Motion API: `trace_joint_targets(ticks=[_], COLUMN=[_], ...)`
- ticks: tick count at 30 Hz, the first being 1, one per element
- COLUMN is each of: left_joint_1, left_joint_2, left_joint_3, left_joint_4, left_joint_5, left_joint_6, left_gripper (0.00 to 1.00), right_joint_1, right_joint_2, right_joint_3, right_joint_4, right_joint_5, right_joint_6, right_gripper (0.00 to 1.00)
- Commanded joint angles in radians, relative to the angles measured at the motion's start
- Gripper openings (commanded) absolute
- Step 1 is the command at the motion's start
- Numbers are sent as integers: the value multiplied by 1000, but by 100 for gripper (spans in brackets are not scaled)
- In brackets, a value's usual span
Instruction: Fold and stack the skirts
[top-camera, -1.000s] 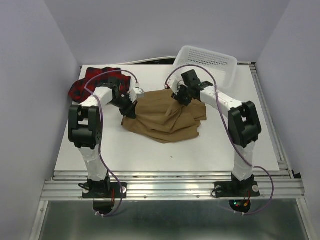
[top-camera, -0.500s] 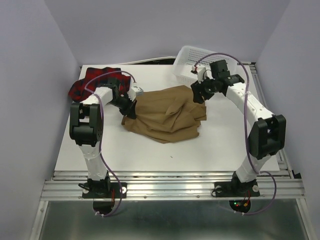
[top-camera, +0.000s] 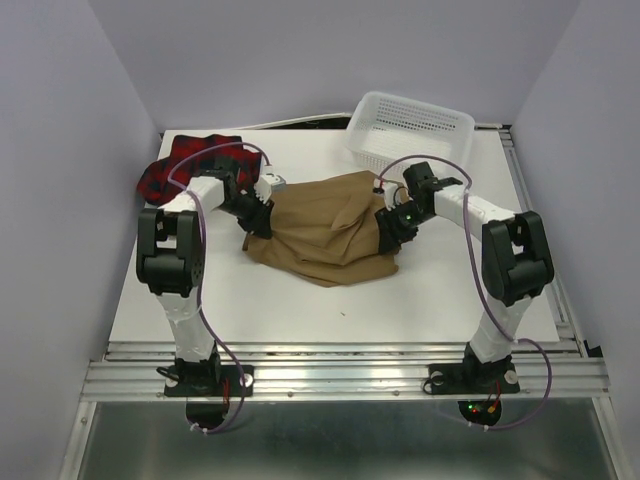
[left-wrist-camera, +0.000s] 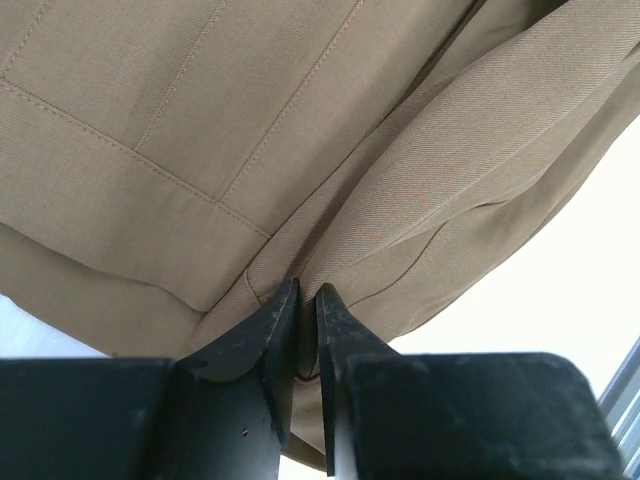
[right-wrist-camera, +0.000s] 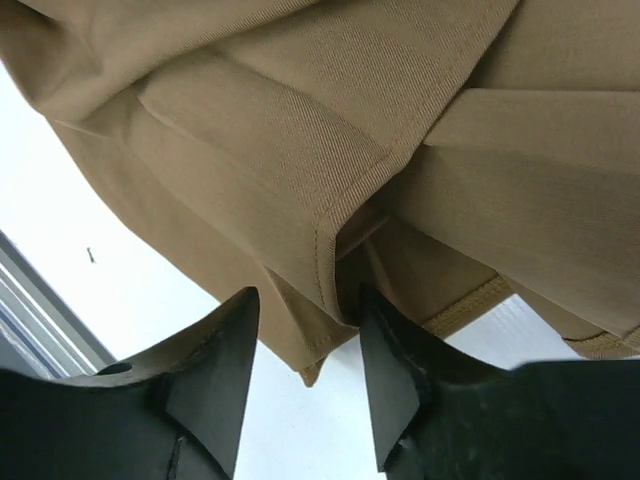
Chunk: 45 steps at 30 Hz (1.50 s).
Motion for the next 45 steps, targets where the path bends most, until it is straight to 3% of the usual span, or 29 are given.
trace_joint_targets(ticks=[1, 5, 6, 8, 9, 10, 13, 17, 21, 27, 30, 34, 35, 36, 37, 38, 39, 40, 41, 43, 45], left_joint_1=[0, 0, -1, -1, -1, -1, -1, -1, -3, -36, -78, -150, -161, -168, -176, -176, -178, -178, -178, -178, -178], left_joint_2=[-83, -123, -131, -151, -159, -181, -246, -462, -675, -1017, -1140, -1232, -1251, -1255, -1259, -1259, -1256, -1251, -1239, -1225, -1209], left_joint_3=[-25, -43, -49, -52, -51, -54, -74, -144, -258, -590, -750, -900, -913, -922, -928, -931, -928, -919, -913, -896, -864], left_joint_4=[15, 27, 35, 39, 44, 41, 35, 39, 7, -11, 30, 79, 84, 85, 85, 85, 84, 82, 76, 37, 18], left_joint_5=[-7, -23, -30, -40, -43, -47, -58, -99, -122, -178, -224, -305, -332, -339, -343, -342, -340, -339, -331, -323, -304], left_joint_6=[8, 14, 19, 23, 23, 32, 71, 138, 287, 596, 666, 717, 715, 714, 711, 701, 692, 685, 684, 701, 674], left_gripper=[23, 20, 18, 8, 4, 0, 0, 0, 0, 0, 0, 0, 2, 26, 39, 57, 63, 66, 68, 68, 68], right_joint_1=[1, 1, 1, 1, 1, 1, 1, 1, 1, 1, 1, 1, 1, 1, 1, 1, 1, 1, 1, 1, 1], right_joint_2=[-30, -114, -150, -182, -196, -226, -321, -508, -676, -910, -961, -932, -929, -926, -925, -918, -915, -912, -911, -917, -918], right_joint_3=[9, 21, 23, 24, 26, 29, 37, 3, -81, -343, -446, -451, -441, -428, -416, -398, -390, -384, -379, -381, -378], right_joint_4=[57, 53, 51, 51, 51, 48, 25, -5, -120, -294, -273, -286, -300, -311, -323, -367, -398, -461, -488, -500, -364], right_joint_5=[-87, -146, -168, -193, -199, -203, -211, -188, -176, -82, -55, -50, -58, -70, -99, -117, -139, -174, -183, -174, -69], right_joint_6=[4, 13, 8, 2, 4, -9, -24, -48, -201, -496, -565, -622, -628, -633, -656, -682, -731, -757, -780, -752, -611], right_gripper=[38, 31, 18, 3, 1, 1, 1, 1, 1, 1, 1, 1, 1, 1, 1, 6, 15, 49, 64, 75, 80])
